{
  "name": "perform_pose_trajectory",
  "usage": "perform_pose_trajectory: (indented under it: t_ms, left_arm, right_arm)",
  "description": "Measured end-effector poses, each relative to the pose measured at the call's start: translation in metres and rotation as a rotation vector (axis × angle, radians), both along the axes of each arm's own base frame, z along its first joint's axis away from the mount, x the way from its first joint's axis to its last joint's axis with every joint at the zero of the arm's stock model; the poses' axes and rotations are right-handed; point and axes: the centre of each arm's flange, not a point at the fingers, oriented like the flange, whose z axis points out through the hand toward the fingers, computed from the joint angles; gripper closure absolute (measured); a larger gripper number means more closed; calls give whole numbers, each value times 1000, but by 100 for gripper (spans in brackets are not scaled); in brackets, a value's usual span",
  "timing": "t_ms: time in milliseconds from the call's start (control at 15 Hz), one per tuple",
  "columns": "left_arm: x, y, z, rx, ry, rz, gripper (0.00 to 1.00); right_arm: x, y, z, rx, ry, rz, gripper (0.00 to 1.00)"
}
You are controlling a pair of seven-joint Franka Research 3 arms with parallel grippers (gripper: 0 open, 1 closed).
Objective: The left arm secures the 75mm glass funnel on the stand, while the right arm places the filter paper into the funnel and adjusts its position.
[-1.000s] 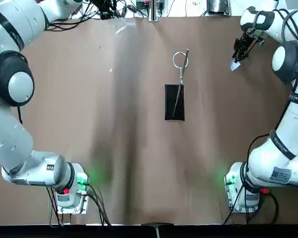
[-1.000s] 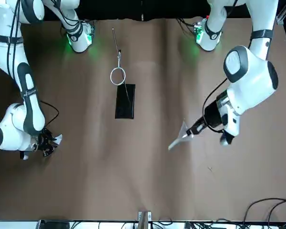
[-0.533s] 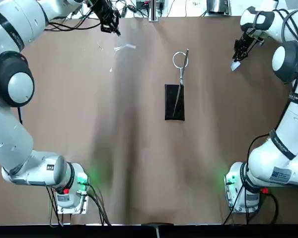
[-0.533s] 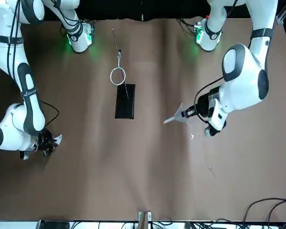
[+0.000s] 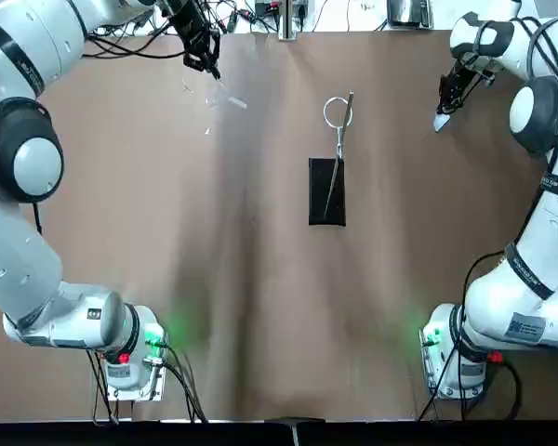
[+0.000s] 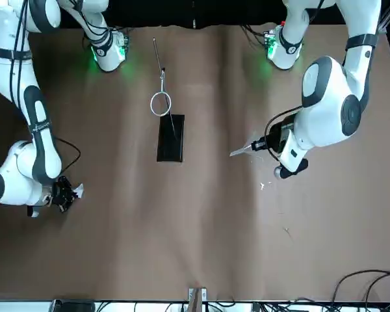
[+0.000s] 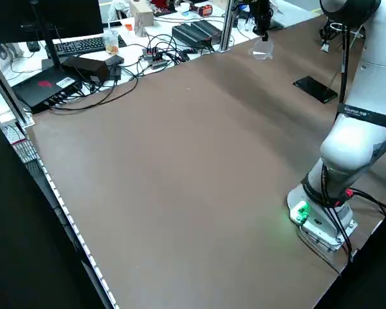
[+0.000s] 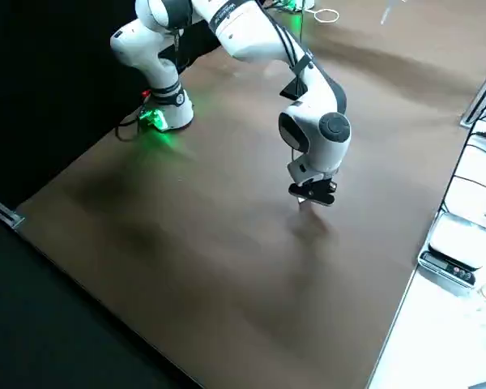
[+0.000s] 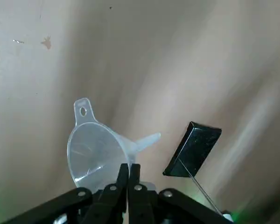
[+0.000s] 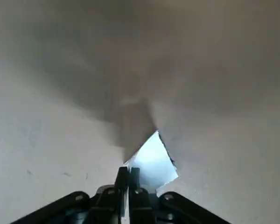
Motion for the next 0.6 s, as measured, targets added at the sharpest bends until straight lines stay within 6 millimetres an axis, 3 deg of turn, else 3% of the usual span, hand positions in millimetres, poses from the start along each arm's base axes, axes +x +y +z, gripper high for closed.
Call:
perform_pose_trajectory:
  t_ms: [333, 600]
  left_arm:
    - [1, 6, 0, -14, -17, -77, 97]
    - [1, 0, 10, -33, -53, -151, 97]
  right_arm:
    - [0, 0, 0, 0, 3, -3, 99]
    - [3, 5, 4, 0, -6, 7, 99]
